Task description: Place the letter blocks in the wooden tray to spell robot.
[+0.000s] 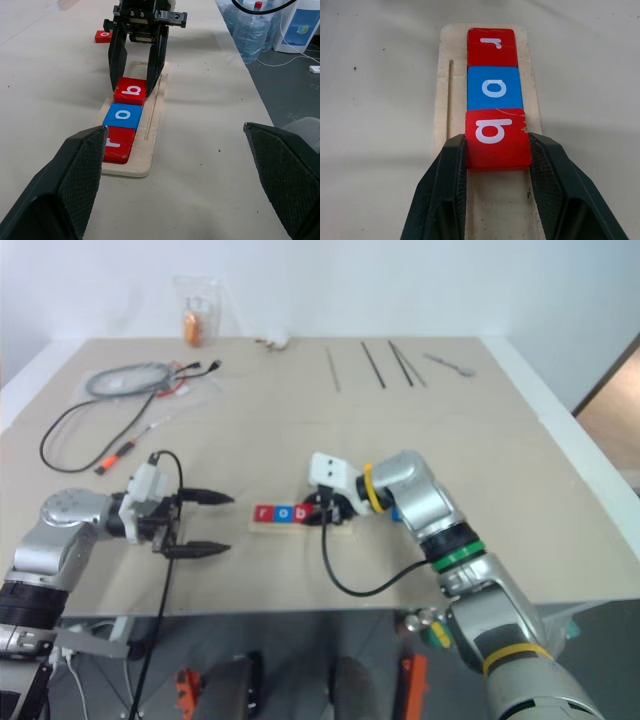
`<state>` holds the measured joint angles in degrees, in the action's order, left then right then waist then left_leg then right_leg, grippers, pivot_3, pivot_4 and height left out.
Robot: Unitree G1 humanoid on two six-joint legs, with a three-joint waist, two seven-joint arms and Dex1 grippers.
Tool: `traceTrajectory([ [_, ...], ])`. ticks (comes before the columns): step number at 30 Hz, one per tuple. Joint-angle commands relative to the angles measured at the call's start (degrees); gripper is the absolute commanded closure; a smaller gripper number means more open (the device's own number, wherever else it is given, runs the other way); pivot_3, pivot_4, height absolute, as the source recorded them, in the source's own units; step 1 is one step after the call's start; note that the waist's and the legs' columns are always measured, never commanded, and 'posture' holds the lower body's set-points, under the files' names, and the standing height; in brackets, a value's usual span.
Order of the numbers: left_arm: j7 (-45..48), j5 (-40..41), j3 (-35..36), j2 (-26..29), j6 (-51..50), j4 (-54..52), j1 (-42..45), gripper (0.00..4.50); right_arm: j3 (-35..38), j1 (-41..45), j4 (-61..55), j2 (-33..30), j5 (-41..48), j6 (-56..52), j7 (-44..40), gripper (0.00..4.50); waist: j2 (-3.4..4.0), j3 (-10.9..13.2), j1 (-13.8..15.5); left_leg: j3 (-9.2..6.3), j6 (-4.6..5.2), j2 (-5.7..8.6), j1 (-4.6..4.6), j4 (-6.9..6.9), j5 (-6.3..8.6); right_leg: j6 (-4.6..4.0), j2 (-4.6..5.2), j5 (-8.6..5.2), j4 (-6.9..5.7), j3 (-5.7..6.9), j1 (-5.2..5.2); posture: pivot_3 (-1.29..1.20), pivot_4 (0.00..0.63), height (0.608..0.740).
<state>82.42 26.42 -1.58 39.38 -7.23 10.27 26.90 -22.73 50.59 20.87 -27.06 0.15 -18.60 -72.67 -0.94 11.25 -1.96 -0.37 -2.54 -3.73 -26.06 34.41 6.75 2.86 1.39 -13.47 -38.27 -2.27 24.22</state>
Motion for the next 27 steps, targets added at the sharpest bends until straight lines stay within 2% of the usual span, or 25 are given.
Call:
traceTrajectory([
  [1, -0.24, 0.22, 1.59, 0.26, 0.8, -0.89, 0.07, 0.0, 0.62, 1.97, 0.07, 0.11, -0.29, 0.87, -0.23, 3.3, 0.0, 0.0, 0.0, 0.0, 0.0, 0.0, 0.0, 0.0, 0.0, 0.0, 0.0, 0.0, 0.0, 0.0, 0.0, 0.0, 0.15, 0.74],
  [5, -0.3, 0.13, 1.63, 0.29, 0.87, -0.75, 0.14, 0.0, 0.53, 2.25, 1.11, 0.44, -0.48, 1.43, -0.21, 3.3, 0.0, 0.0, -0.01, 0.0, 0.0, 0.0, 0.0, 0.0, 0.0, 0.0, 0.0, 0.01, 0.0, 0.0, 0.0, 0.0, 0.15, 0.74],
  [7, -0.3, 0.12, 1.62, 0.25, 0.9, -0.73, 0.18, 0.0, 0.98, 3.06, 2.47, 1.01, -0.54, 1.67, 0.4, 2.24, 0.0, 0.0, -0.04, 0.0, 0.0, 0.0, 0.0, 0.0, 0.0, 0.0, 0.0, 0.01, 0.0, 0.0, 0.0, 0.0, 0.15, 0.74],
  [13, -0.31, -0.08, 1.5, 0.16, 1.07, -0.44, 0.56, 0.0, 1.81, 4.96, 3.19, 0.46, 0.35, 1.59, -1.26, 0.15, 0.0, 0.0, -0.07, 0.0, 0.0, 0.0, 0.0, 0.0, 0.0, 0.01, 0.0, 0.0, 0.0, 0.0, 0.0, 0.0, 0.15, 0.74],
  [18, -0.2, -0.2, 1.4, -0.05, 1.26, 0.32, 1.12, 0.0, 3.24, 6.78, 5.26, -0.24, 1.18, 1.96, -2.35, 0.06, 0.0, 0.0, -0.07, 0.0, 0.0, 0.0, 0.0, -0.01, 0.0, 0.01, -0.01, 0.0, 0.0, 0.0, 0.0, 0.0, 0.15, 0.74],
  [23, -0.04, -0.3, 1.22, -0.43, 1.36, 0.64, 1.43, 0.0, 7.86, 10.65, 9.14, -0.51, 3.63, 1.01, -0.95, 0.06, 0.0, 0.0, -0.08, 0.01, 0.0, 0.0, 0.0, 0.0, 0.0, -0.01, 0.0, 0.02, 0.0, -0.01, 0.0, 0.0, 0.15, 0.74],
  [27, 0.0, -0.49, 1.14, -0.56, 1.49, 0.55, 1.26, 0.0, 8.78, 9.97, 8.79, -0.49, 3.42, 0.51, 0.53, 0.06, 0.0, 0.0, -0.07, 0.0, 0.0, -0.01, 0.0, -0.02, 0.0, 0.13, -0.01, 0.09, -0.01, -0.01, 0.01, 0.0, 0.15, 0.74],
])
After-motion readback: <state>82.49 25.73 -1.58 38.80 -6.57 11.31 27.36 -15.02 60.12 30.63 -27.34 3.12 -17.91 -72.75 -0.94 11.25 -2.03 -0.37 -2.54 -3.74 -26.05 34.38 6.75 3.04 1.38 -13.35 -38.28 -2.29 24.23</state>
